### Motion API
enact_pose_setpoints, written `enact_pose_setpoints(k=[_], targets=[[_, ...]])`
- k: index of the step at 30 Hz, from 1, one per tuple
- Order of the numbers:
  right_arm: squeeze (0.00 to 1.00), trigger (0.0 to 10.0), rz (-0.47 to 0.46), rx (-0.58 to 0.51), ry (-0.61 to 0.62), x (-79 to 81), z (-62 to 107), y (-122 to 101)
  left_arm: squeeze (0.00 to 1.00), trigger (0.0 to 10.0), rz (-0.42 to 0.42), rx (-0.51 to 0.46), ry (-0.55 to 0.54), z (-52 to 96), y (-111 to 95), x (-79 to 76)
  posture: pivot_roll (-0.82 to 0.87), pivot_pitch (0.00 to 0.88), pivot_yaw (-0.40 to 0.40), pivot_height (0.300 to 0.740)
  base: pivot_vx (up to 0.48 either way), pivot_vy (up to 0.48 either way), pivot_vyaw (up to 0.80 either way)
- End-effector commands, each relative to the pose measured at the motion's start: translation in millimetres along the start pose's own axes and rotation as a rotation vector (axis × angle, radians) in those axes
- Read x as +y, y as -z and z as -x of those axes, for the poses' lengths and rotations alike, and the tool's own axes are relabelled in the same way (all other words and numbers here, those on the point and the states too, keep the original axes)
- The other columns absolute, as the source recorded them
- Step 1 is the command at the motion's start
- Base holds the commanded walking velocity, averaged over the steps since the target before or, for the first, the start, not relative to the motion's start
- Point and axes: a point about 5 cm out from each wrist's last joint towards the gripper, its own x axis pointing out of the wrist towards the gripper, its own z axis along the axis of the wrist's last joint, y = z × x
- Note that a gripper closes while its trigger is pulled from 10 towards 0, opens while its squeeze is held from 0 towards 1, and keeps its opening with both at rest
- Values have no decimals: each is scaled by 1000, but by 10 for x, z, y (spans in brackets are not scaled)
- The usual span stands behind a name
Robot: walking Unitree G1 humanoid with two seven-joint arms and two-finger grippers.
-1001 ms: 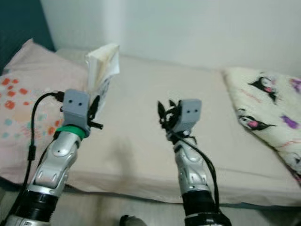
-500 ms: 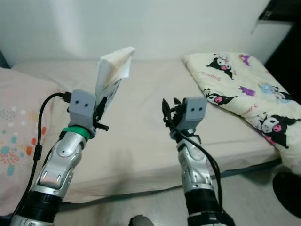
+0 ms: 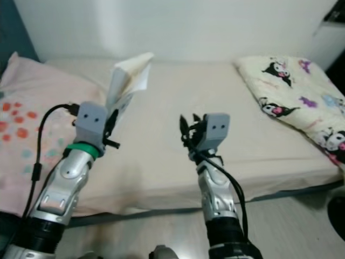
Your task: Clean up the room
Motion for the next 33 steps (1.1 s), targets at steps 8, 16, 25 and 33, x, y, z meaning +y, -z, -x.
enact_pose_setpoints(k=[8, 16, 25, 33], targets=[[0, 10000, 14, 7, 24, -77, 36, 8, 0, 10000, 32, -44, 16, -7, -83, -74, -54, 38, -25, 713, 0, -401, 0], [0, 10000, 14, 7, 23, -76, 45, 11, 0, 10000, 40, -35, 16, 0, -72, -81, -58, 44, -23, 713, 0, 0, 0], [0, 10000, 18, 6, 22, -70, 52, 12, 0, 10000, -15, -19, -8, -11, -30, -65, -61, 47, -22, 713, 0, 0, 0], [0, 10000, 31, 8, 19, -67, 65, 25, 0, 10000, -373, -23, -67, -54, 92, -10, -63, 52, -24, 713, 0, 0, 0]])
